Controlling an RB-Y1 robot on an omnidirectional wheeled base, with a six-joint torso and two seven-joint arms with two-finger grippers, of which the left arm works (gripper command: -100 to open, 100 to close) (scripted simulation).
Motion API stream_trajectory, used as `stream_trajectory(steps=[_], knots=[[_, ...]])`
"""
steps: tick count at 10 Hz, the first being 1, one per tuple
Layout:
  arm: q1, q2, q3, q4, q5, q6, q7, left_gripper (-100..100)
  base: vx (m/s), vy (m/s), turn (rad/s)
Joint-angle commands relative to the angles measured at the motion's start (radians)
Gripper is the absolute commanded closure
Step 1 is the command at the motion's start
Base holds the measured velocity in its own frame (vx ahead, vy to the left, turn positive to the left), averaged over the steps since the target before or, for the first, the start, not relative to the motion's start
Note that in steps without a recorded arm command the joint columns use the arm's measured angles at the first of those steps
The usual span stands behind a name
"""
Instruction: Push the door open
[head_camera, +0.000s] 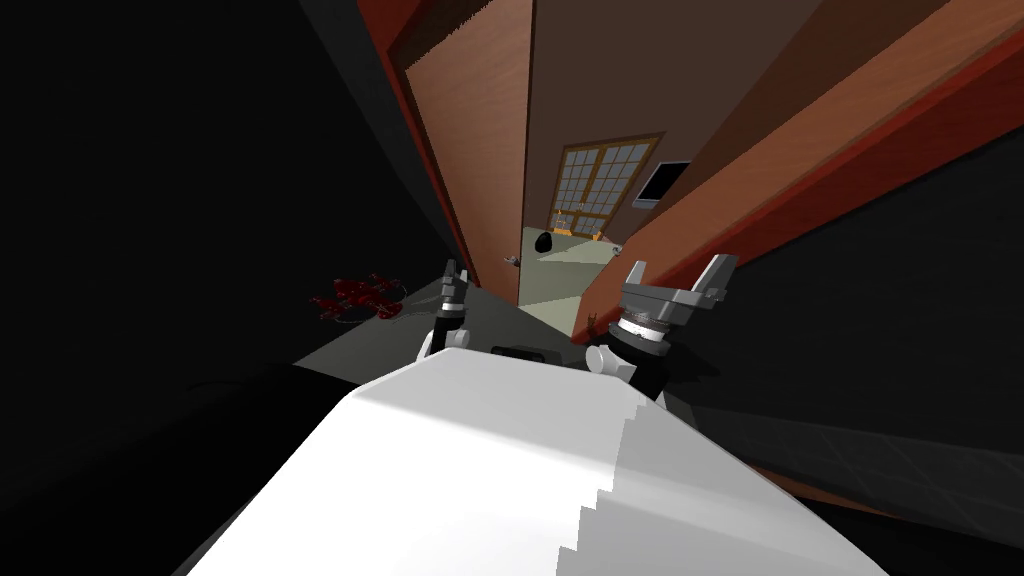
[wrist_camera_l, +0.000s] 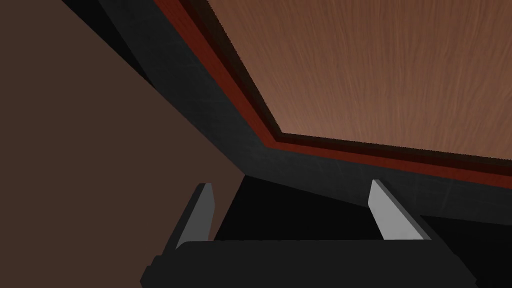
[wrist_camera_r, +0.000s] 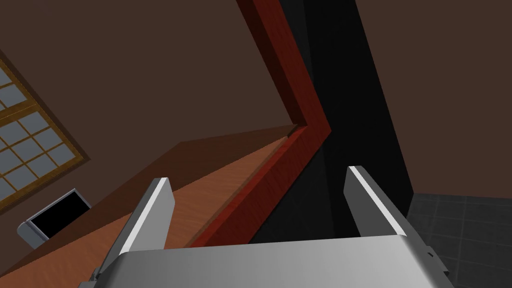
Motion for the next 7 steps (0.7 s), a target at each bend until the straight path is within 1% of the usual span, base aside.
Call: stream_trajectory(steps=[1,4,7], knots=[[-0.007,0.005,-0.008,0.036,0.001,-0.013,0.001,-100,0.091,0.017,-0.041],[-0.027,0.015,-0.022,0.107,0.004,-0.031,0.005,-100,0.093,0.047,-0.047],[-0.05,0.025,-0.037,0.188,0.007,-0.051,0.009,-100,0.085,0.054,-0.053]])
